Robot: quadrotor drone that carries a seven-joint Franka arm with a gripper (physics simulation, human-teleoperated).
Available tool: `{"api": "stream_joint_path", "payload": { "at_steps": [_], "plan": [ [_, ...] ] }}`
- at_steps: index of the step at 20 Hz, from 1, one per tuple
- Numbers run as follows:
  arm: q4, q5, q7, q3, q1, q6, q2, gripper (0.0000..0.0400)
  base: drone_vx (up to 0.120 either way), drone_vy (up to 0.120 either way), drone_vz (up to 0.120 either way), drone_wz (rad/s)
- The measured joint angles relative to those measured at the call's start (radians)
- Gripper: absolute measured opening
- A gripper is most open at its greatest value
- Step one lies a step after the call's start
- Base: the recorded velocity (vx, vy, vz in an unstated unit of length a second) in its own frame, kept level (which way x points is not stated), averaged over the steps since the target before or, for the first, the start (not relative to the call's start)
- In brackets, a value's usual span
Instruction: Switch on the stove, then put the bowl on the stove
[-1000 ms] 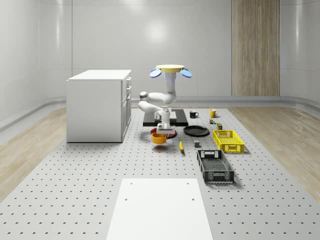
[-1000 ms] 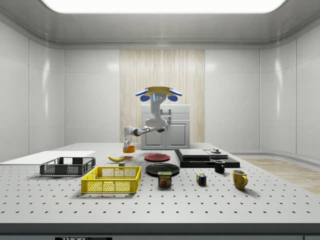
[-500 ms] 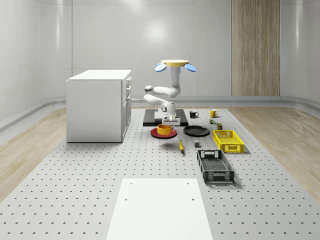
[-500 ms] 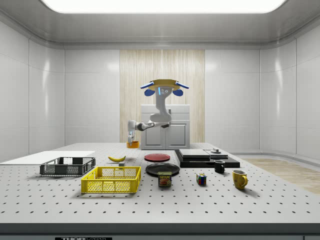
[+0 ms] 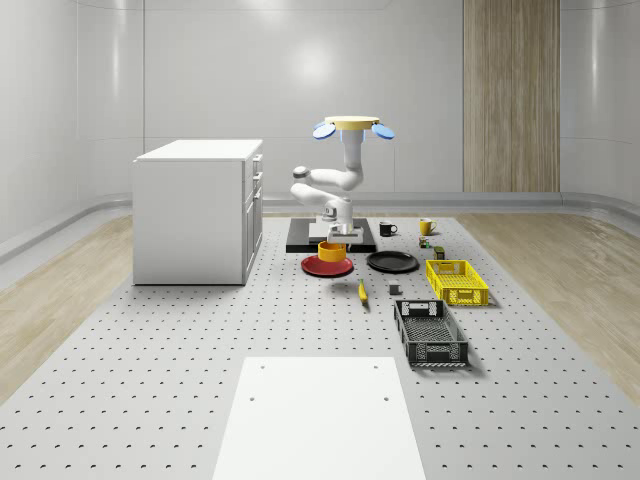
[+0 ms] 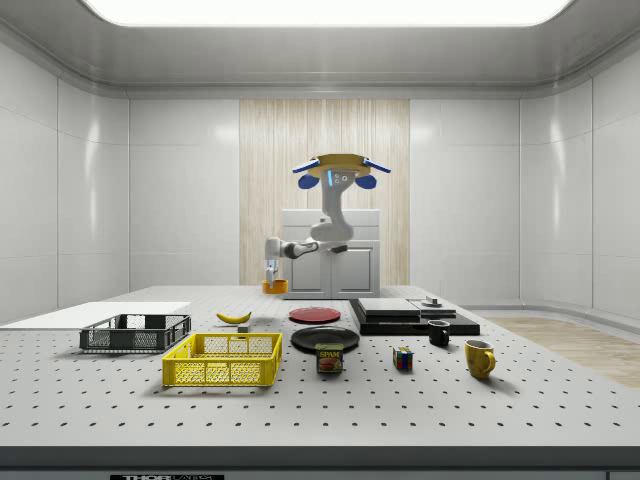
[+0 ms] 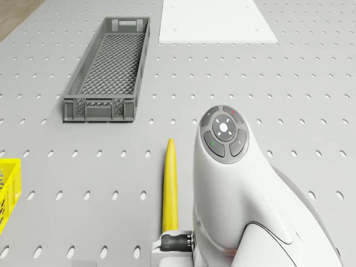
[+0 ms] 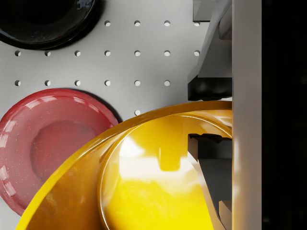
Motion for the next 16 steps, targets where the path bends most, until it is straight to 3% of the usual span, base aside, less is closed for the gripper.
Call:
{"api": "stream_joint_path", "payload": {
  "at_steps": [4, 7, 16],
  "plan": [
    [0.0, 0.001, 0.0, 0.0, 0.0, 0.001, -0.001, 0.01, -0.12, 0.0, 0.0, 0.0],
    [0.0, 0.001, 0.001, 0.0, -0.001, 0.002, -0.002, 0.01, -0.12, 0.0, 0.093, 0.0],
    [0.0, 0.002, 0.001, 0.0, -0.002, 0.005, -0.005, 0.01, -0.12, 0.0, 0.0, 0.0]
  ]
}}
